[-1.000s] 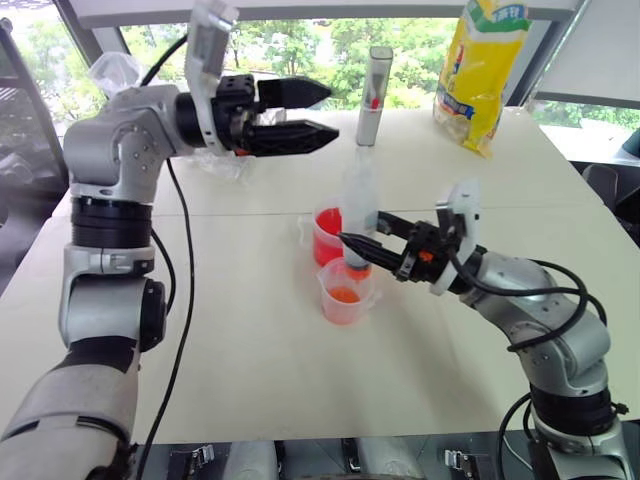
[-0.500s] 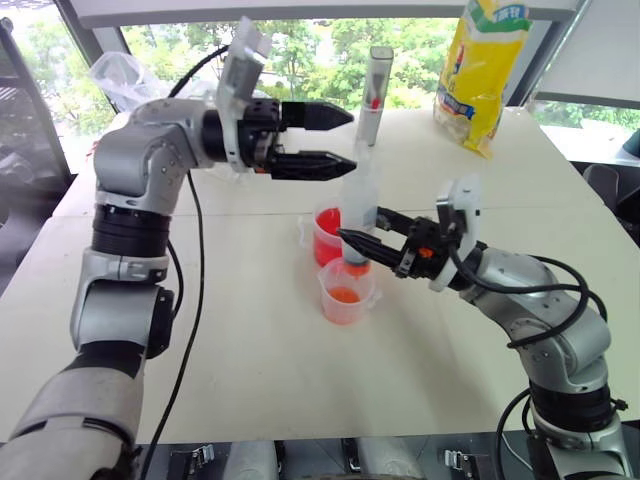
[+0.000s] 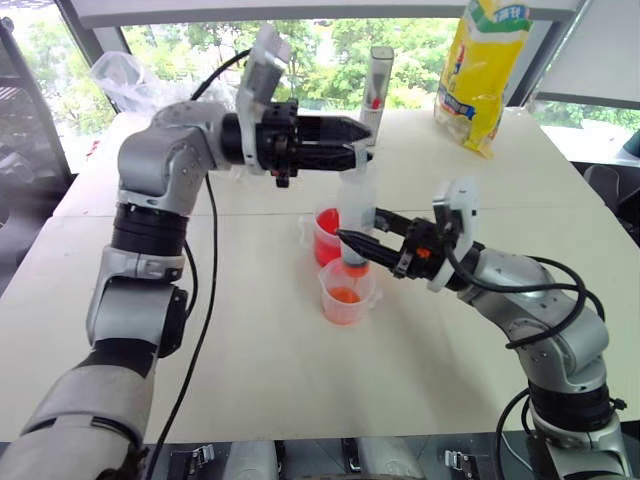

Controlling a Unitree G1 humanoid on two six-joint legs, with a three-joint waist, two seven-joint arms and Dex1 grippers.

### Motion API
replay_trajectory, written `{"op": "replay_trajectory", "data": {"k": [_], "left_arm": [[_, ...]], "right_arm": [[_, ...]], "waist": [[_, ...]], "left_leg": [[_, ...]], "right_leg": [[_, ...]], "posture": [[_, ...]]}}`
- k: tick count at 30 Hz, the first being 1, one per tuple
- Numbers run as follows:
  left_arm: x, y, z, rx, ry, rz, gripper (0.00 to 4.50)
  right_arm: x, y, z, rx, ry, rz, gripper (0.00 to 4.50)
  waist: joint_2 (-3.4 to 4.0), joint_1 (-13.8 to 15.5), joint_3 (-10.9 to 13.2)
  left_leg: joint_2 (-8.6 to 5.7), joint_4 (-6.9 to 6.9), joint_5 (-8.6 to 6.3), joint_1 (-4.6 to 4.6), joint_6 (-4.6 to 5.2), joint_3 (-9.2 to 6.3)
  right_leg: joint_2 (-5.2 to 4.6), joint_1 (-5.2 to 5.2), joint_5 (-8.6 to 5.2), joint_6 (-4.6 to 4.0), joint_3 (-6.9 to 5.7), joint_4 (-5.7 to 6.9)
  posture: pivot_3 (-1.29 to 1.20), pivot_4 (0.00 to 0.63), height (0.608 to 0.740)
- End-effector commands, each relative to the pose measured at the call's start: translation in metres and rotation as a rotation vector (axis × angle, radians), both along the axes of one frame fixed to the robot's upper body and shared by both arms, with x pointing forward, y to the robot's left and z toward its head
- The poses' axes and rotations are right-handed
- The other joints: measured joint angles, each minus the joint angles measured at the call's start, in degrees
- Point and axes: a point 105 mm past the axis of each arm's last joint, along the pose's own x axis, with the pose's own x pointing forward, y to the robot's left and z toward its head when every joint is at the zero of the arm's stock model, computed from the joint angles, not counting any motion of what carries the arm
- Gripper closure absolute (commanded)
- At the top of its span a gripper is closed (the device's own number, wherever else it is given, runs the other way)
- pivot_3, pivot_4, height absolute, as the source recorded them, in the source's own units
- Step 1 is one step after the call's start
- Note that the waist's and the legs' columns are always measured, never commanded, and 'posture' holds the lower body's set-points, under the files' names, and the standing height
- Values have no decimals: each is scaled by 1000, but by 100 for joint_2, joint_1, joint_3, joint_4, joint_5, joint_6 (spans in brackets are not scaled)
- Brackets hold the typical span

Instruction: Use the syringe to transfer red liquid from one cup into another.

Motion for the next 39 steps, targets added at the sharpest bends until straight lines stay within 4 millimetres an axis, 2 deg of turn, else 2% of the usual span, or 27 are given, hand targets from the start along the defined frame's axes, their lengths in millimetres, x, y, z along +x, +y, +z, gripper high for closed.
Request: {"op": "replay_trajectory", "data": {"k": [1, 15, 39], "left_arm": [[-7, -4, 10, -6, -39, -26, 4458], [-17, -7, -3, 50, -9, -74, 4458], [-24, -15, -30, 104, 31, -94, 4458]], "right_arm": [[-11, 7, 17, 12, -78, 55, 3015], [-14, 11, 19, 36, -71, 86, 3015], [-7, 5, 46, 92, -78, 94, 3015]], "waist": [[0, -2, 0], [0, -3, 0], [0, -1, 0]], "left_leg": [[0, 0, 0, 0, 0, 0], [0, 0, 0, 0, 0, -2], [0, 0, 0, -2, 0, -6]], "right_leg": [[0, 0, 0, 0, 0, 0], [0, 0, 0, 0, 0, 0], [0, 1, 0, 0, -1, -1]], "posture": [[0, 150, 740], [0, 150, 740], [0, 150, 740]]}}
